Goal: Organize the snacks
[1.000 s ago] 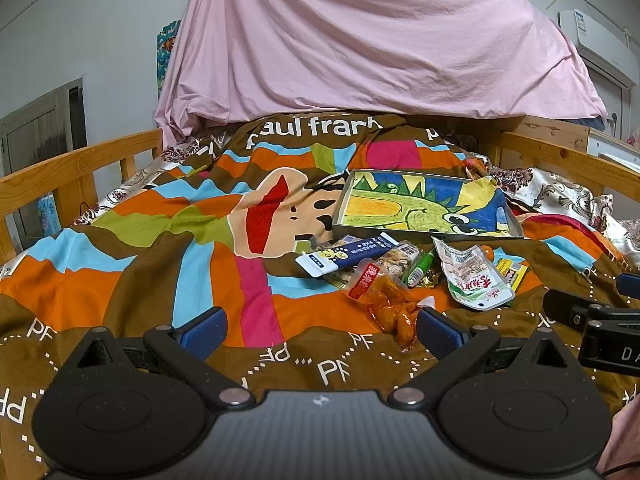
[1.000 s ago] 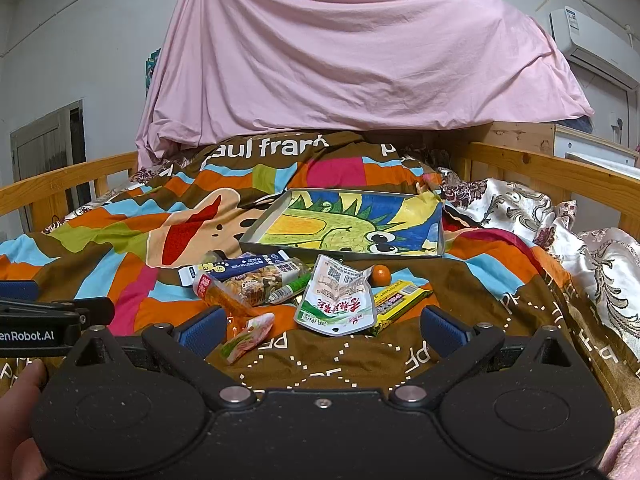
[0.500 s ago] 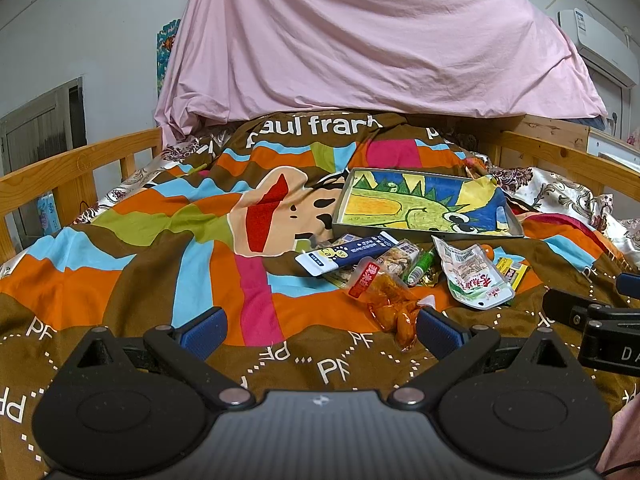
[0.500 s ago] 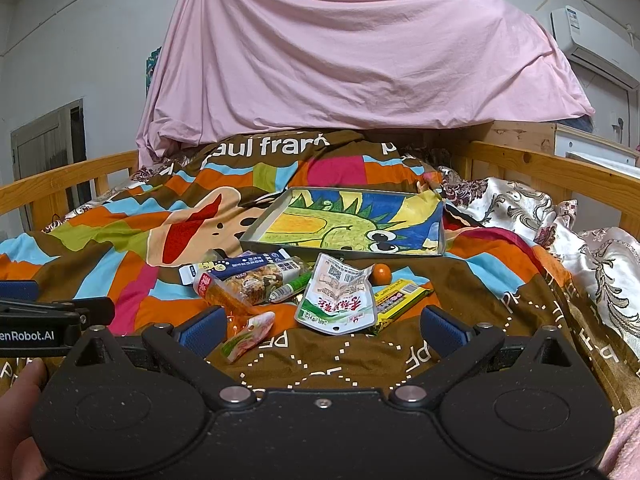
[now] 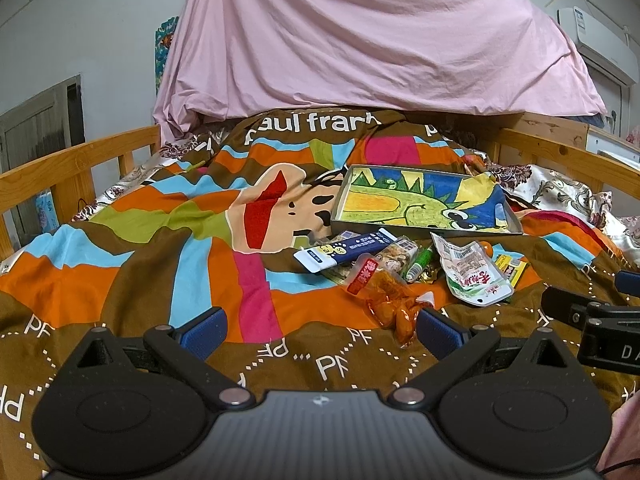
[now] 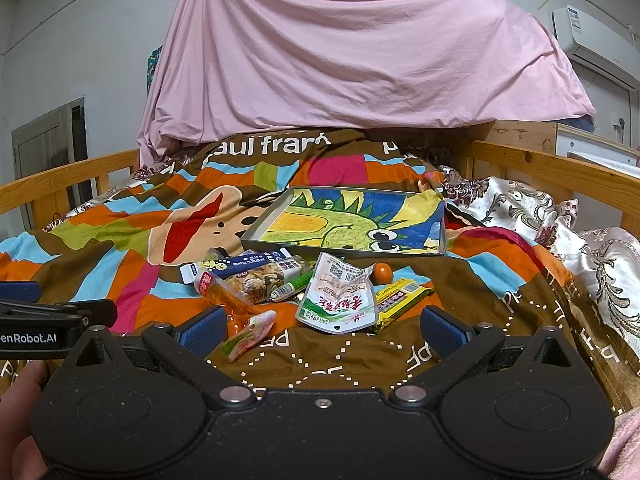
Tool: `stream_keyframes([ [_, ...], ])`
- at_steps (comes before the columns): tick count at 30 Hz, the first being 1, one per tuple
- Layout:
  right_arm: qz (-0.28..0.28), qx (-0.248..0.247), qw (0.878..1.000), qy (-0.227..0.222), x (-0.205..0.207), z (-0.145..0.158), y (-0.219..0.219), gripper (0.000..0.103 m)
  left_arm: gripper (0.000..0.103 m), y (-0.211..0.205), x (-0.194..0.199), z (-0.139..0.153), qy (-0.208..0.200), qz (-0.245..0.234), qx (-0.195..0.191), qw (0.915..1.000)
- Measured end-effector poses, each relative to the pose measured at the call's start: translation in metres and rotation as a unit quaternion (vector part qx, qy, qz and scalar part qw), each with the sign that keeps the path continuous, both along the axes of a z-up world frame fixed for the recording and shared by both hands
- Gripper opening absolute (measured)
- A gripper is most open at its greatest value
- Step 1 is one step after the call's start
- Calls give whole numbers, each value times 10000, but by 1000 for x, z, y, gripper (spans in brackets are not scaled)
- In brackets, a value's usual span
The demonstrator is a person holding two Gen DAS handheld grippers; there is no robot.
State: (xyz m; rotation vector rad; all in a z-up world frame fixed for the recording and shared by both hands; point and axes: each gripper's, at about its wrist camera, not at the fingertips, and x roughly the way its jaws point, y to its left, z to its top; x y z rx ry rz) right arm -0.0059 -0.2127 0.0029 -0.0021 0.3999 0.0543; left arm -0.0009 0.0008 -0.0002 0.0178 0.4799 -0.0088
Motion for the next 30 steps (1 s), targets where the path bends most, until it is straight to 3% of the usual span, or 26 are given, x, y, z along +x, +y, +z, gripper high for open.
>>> stream_keyframes([
  [16, 32, -73, 10000, 35, -1, 1, 2, 102, 103, 1, 2, -10, 73, -62, -98, 9999],
  [30, -80, -147, 9990, 404, 11, -6, 3, 102, 103, 1, 15, -28, 564, -51, -156, 9983],
])
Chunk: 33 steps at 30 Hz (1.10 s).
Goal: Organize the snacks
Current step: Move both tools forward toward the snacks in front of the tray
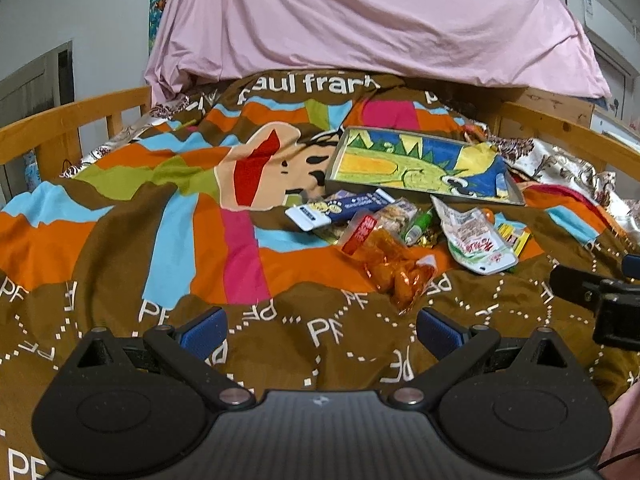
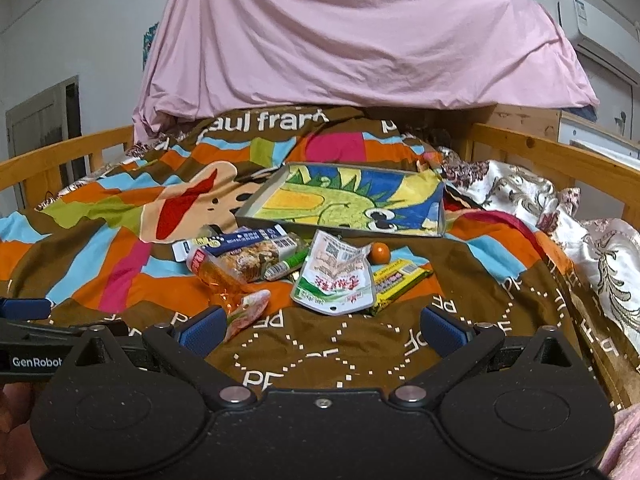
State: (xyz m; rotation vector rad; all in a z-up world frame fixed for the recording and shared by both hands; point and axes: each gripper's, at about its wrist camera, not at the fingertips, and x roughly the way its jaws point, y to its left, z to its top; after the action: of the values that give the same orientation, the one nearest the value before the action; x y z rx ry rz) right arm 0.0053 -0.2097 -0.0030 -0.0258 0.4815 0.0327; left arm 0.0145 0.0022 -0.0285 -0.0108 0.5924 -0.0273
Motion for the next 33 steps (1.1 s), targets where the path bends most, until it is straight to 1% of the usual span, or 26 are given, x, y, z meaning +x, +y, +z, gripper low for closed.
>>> stream_keyframes([
  [5, -119, 75, 9996, 248, 10, -4, -3, 102, 103, 0, 7, -4, 165, 74, 67, 9998],
  [12, -240, 326, 9974, 591, 22, -8, -11, 103, 103, -3, 19, -7, 366, 175, 186, 9990],
  [20, -331, 743, 9924, 923, 36, -14, -23, 103, 103, -9, 32, -12, 565, 103, 271, 9980],
  [24, -390, 970, 9886, 1083, 43, -16, -30, 103, 103, -13, 41, -11, 629, 25, 236, 9977],
  [29, -445, 1222, 9842, 1204, 55, -18, -37, 103, 103, -17, 54, -7, 636, -51, 227, 9977],
  [33, -422, 1312, 9835, 1175, 66, -18, -42, 103, 103, -21, 66, -3, 629, -97, 275, 9976],
])
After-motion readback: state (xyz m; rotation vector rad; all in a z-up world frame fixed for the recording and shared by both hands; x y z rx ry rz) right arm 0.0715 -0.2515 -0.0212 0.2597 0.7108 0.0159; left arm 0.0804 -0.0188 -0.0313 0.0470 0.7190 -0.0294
